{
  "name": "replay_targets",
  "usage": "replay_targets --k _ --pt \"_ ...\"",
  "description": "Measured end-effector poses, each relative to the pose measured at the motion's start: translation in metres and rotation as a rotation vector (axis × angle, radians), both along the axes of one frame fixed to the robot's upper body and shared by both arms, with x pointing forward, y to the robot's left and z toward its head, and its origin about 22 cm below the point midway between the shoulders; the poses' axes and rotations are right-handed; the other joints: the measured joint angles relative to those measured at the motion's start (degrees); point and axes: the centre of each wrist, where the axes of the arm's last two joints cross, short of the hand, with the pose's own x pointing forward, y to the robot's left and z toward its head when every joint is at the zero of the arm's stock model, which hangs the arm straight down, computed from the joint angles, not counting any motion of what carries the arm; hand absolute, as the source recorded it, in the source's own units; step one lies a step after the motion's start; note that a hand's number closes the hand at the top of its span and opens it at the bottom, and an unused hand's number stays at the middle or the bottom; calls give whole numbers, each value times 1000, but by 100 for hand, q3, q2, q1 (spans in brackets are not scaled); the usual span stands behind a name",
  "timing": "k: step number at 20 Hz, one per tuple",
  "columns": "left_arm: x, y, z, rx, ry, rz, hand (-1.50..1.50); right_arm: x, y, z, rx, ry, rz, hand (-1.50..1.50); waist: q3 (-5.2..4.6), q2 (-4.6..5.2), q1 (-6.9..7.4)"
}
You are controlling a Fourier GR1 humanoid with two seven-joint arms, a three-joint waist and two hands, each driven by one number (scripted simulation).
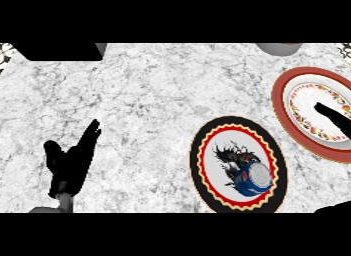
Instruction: Pick the can from the plate and place it in the plate
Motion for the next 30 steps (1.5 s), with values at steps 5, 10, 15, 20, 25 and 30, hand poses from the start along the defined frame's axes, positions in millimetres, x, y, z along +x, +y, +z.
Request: replay_targets --k 5,10,15,20,25,30 --pt "-1 1 -2 0 -3 -3 0 -3 26 -12 -59 42 -20 -150 8 -3 8" --pt "-3 2 0 2 -6 -4 0 -3 43 -30 -72 112 -7 -150 10 -2 8" --pt "4 -4 0 2 3 -6 0 -3 65 -41 -70 155 12 -150 10 -2 -3" --pt "2 0 -1 -1 5 0 0 1 74 -50 -95 151 1 -150 10 -1 -7" --pt "-1 4 -1 1 -1 2 0 0 85 -55 -168 156 -28 -150 13 -4 -10" --pt "-1 -1 2 6 1 3 0 4 91 -75 -204 176 -43 -150 10 0 -7"
